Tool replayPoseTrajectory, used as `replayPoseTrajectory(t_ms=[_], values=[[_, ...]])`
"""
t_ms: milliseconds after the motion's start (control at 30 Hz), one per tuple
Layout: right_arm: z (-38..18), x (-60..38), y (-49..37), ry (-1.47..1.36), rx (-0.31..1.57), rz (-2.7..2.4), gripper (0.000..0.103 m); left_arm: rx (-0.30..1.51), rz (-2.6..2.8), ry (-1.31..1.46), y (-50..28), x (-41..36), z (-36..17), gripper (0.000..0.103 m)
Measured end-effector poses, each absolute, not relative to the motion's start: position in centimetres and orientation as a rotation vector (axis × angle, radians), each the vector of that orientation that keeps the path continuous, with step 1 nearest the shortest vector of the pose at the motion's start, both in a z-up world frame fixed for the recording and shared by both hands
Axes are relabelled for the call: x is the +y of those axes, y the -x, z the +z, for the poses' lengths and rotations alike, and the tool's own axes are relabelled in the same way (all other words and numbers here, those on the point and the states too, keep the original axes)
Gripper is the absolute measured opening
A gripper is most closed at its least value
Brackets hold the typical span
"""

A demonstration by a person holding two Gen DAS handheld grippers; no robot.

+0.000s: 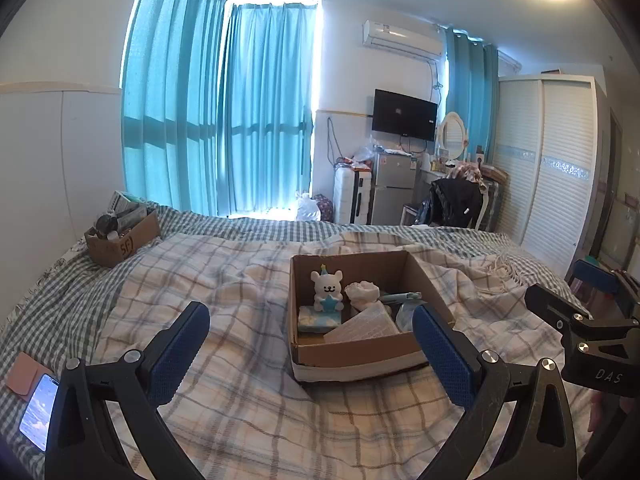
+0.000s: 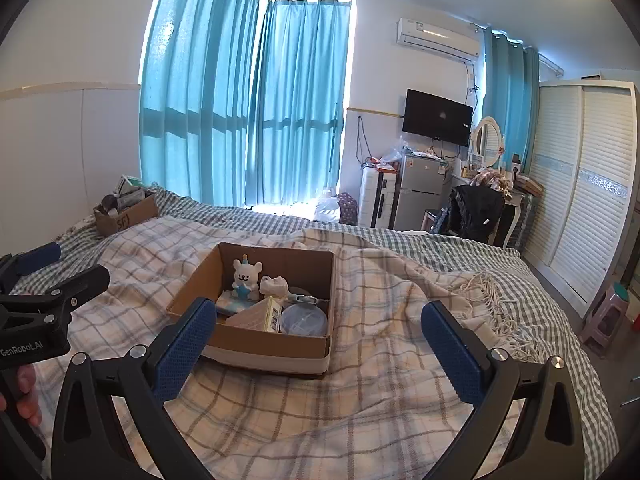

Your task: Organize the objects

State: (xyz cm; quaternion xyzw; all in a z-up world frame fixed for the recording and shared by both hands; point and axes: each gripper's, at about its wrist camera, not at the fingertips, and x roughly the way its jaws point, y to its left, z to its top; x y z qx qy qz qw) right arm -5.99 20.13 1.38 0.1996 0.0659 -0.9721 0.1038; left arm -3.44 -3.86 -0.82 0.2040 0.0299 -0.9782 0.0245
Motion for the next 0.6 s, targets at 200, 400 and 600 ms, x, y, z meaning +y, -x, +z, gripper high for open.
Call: replayPoseTrajectory(t_ms=[200, 400, 600], values=[[1.18, 19.99, 6.02, -0.589, 0.193, -2.866, 0.103, 0.093, -3.028, -0.634, 3.45, -3.75, -0.93, 0.103], [1.07, 19.76, 5.9, -0.586, 0.203, -2.866, 0.103, 0.089, -3.024, -0.637, 3.51, -3.66, -0.99, 0.103], [1.02, 19.63, 5.76, -0.586, 0.211, -2.867, 0.103, 0.1, -3.026, -0.64, 3.57, -3.75, -1.0, 0.103]])
